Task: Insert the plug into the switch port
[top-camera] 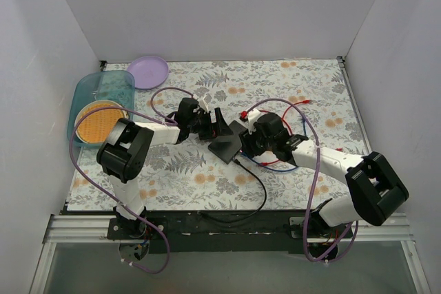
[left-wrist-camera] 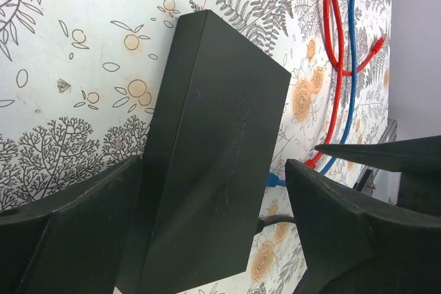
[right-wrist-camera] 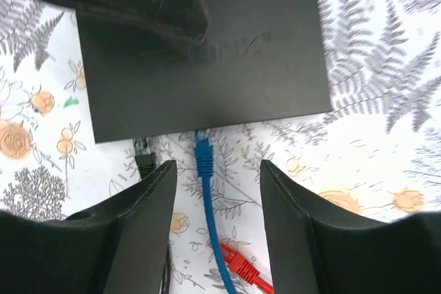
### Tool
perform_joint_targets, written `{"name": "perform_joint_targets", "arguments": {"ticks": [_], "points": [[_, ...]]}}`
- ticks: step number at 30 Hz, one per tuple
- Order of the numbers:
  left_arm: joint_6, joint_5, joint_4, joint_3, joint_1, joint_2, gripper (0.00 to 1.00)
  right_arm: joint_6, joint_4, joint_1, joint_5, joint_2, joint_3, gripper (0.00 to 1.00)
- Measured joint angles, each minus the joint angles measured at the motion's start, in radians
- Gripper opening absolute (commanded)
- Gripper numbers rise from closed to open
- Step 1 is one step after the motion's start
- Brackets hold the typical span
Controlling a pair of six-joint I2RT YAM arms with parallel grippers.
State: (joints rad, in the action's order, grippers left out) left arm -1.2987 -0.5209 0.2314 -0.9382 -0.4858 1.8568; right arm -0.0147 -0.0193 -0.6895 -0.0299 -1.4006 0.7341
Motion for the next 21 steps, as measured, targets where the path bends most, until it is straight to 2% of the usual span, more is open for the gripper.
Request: {"name": "perform_joint_targets", "arguments": {"ticks": [7, 10, 11, 16, 19, 20, 21], "points": [[0.011, -0.024, 0.001, 0.000, 0.001, 0.002, 0.85, -0.005, 0.000, 0.000, -0.065, -0.002, -0.073, 0.52], [0.012, -0.037, 0.004, 0.000, 0.001, 0.005, 0.85, -0.007, -0.002, 0.000, -0.072, -0.019, -0.076, 0.41], [0.013, -0.041, 0.005, 0.000, 0.001, 0.005, 0.85, -0.007, -0.004, 0.000, -0.072, -0.027, -0.076, 0.32], [0.014, -0.060, 0.009, -0.011, 0.002, 0.018, 0.85, -0.014, -0.007, 0.000, -0.055, -0.079, -0.076, 0.21], [0.016, -0.064, 0.009, -0.013, 0.002, 0.020, 0.85, -0.017, -0.014, 0.000, -0.042, -0.087, -0.072, 0.08], [0.017, -0.064, 0.008, -0.013, 0.003, 0.020, 0.85, -0.020, -0.014, 0.000, -0.037, -0.087, -0.072, 0.01], [0.018, -0.064, 0.009, -0.013, 0.003, 0.020, 0.85, -0.023, -0.014, 0.000, -0.032, -0.087, -0.072, 0.01]]}}
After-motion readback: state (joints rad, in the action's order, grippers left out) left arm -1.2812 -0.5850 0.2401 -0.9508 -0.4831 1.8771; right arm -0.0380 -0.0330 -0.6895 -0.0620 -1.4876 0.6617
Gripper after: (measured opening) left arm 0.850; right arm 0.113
